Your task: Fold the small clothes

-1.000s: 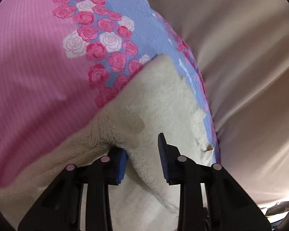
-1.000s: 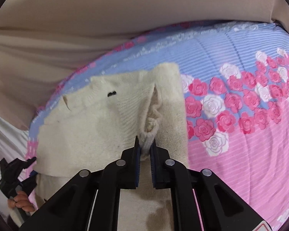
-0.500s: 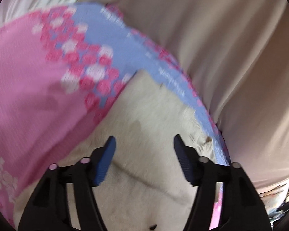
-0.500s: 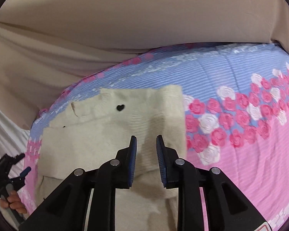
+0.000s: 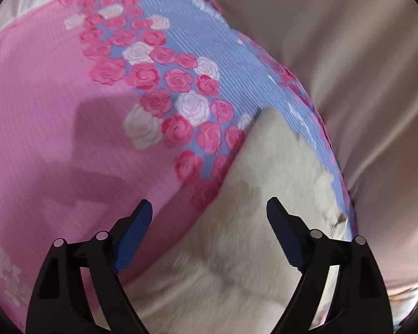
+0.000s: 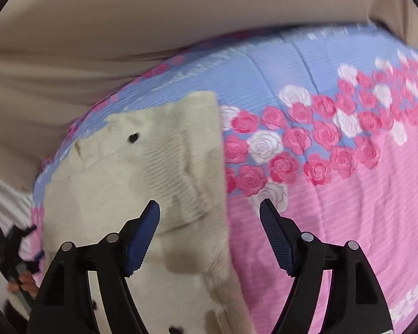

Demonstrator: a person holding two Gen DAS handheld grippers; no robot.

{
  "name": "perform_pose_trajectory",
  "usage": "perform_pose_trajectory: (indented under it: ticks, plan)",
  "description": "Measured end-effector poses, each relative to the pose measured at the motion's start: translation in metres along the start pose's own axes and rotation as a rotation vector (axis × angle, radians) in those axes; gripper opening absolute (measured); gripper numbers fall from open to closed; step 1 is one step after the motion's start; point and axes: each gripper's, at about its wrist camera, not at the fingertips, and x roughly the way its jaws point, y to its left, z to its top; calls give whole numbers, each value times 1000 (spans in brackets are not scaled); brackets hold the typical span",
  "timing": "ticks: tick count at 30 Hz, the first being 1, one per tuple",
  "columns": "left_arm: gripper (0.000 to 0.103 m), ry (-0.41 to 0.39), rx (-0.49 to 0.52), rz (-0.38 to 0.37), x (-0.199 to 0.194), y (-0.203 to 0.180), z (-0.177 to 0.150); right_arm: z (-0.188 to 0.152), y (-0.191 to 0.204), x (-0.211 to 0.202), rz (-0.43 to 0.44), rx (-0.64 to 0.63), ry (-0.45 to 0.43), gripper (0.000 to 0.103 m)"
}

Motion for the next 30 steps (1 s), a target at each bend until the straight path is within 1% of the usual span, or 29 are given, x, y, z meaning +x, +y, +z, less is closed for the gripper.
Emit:
perform_pose_trajectory:
  ticks: [1,2,3,4,5,6,7,8,9,10,11,12,13,14,15,16,17,18,19,20,21,22,23,24,25,27,28,30]
  plan:
    - [83,16,-5,-19,7,-2,5,9,-4,9,15,42,14,72]
    - [87,36,-3,-37,13,-6,9,15,-6,18,6,64,29,72]
    - [88,59,5,-47,21,-13,13,16,-6,25,9,75,46,72]
    - [92,66,26,-32,28,-20,16,18,-5,35,24,87,73,78]
    - [90,54,58,-31,30,-27,17,18,-1,35,22,76,48,74]
    - [67,62,130,-37,35,-40,17,19,5,37,50,55,47,43]
    - [48,85,185,-28,41,-53,15,19,12,41,68,35,74,20]
    - [28,96,230,8,43,-61,14,20,20,37,50,7,61,20]
    - [17,68,275,26,39,-71,14,22,28,28,56,-31,21,18]
    - [11,24,307,14,29,-78,14,24,35,12,58,-63,-40,17]
    - [10,-18,325,-9,20,-84,15,25,36,0,62,-67,-89,17]
    - [11,-37,328,-16,15,-86,15,25,36,-6,53,-68,-117,8]
    - [11,-48,324,3,16,-89,20,26,32,-8,1,-75,-144,5]
    - [15,-44,322,47,23,-88,22,27,24,-1,-51,-74,-129,6]
    - [15,-27,314,93,34,-83,23,28,13,13,-83,-56,-76,11]
    - [17,-2,303,119,42,-78,23,27,-1,30,-112,-15,16,16]
    - [24,32,283,135,49,-69,22,23,-13,34,-115,23,55,11]
    - [28,33,267,108,48,-64,20,20,-16,24,-87,37,23,16]
    - [36,27,244,80,37,-54,18,14,-21,10,-60,49,-6,26]
    - [52,21,224,54,25,-44,15,6,-25,-3,-33,51,-25,32]
    - [63,10,207,26,14,-36,9,-3,-29,-14,-17,49,-35,43]
    - [67,-3,202,1,-3,-24,-1,-18,-33,-27,-5,39,-40,48]
    - [71,-6,209,-3,-16,-13,-11,-33,-37,-36,-1,23,-34,48]
    - [73,-2,216,-1,-25,-4,-18,-47,-38,-41,-14,5,-22,48]
    - [73,20,219,4,-38,14,-35,-68,-40,-49,-42,-24,3,48]
    - [73,62,214,24,-50,36,-56,-103,-45,-59,-68,-68,47,49]
    - [73,92,205,35,-60,55,-76,-127,-49,-65,-83,-86,80,52]
    - [74,98,218,28,-75,72,-101,-162,-55,-74,-93,-101,130,54]
